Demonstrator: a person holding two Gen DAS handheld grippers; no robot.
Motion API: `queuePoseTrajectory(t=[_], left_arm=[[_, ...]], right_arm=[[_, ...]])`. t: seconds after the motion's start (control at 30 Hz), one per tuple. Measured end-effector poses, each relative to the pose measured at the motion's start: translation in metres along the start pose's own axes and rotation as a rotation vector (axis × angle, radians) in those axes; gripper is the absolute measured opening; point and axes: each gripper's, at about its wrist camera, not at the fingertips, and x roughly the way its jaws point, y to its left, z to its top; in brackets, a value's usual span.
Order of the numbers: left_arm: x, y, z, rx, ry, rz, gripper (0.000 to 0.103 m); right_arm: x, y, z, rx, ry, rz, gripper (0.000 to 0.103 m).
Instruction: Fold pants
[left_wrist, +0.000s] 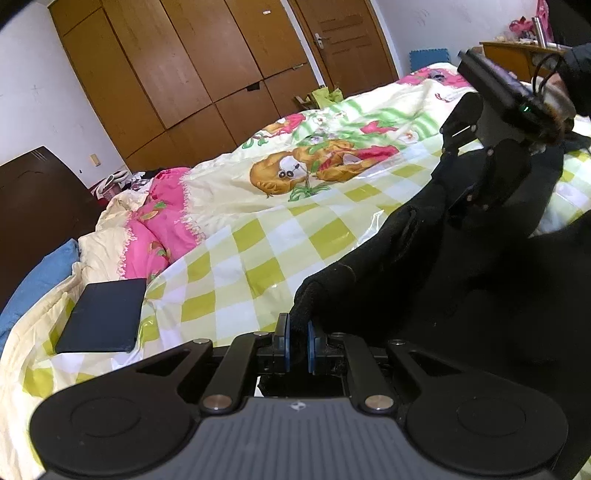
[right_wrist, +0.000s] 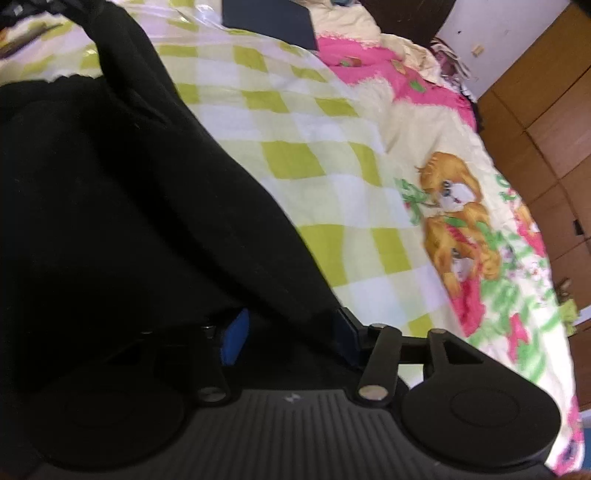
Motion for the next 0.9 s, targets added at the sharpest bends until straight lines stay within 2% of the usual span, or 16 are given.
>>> queuePoseTrajectory(t=[0.1,0.17,0.2,0.37,0.5,0.63,0.7,0.8,0.9], left_arm=[[-0.002,-0.002,0.000,0.008,0.003,-0.004,0.024],[-0.002,-0.002,-0.001,0.007,0.008,-0.004,0.024],[-0.002,0.000,-0.002,0.002,0.012,-0.003,0.024],[0.001,0.009,-0.002,-0.009,0.024,0.040,0.024],[-0.014,0.015,-0.003,-0.023,0.007,0.073,0.024],[-0.041,0.014,-0.017,-0.051,-0.017,0.070,0.024],[-0.052,0.009,-0.033,-0.066,-0.017,0.059,0.024],[-0.062,-0.001,-0.064,-0.088,0.014,0.059,0.024],[-0.067,-0.008,-0.096,-0.119,0.063,0.060,0.024]], right_arm=[[0.014,-0.006,0.007,0.033,0.003,-0.050,0.051],[0.020,-0.016,0.011,0.101,0.017,-0.037,0.026],[0.021,-0.020,0.013,0.140,0.035,-0.025,0.007],[-0.020,-0.016,0.012,0.151,0.032,-0.028,0.007],[-0.095,0.004,0.012,0.178,-0.005,-0.016,0.006],[-0.166,0.059,0.009,0.150,-0.003,0.024,0.006],[-0.184,0.097,0.007,0.129,0.014,0.056,0.006],[-0.191,0.155,0.001,0.122,0.034,0.145,0.007],[-0.178,0.195,-0.004,0.157,0.063,0.234,0.007]])
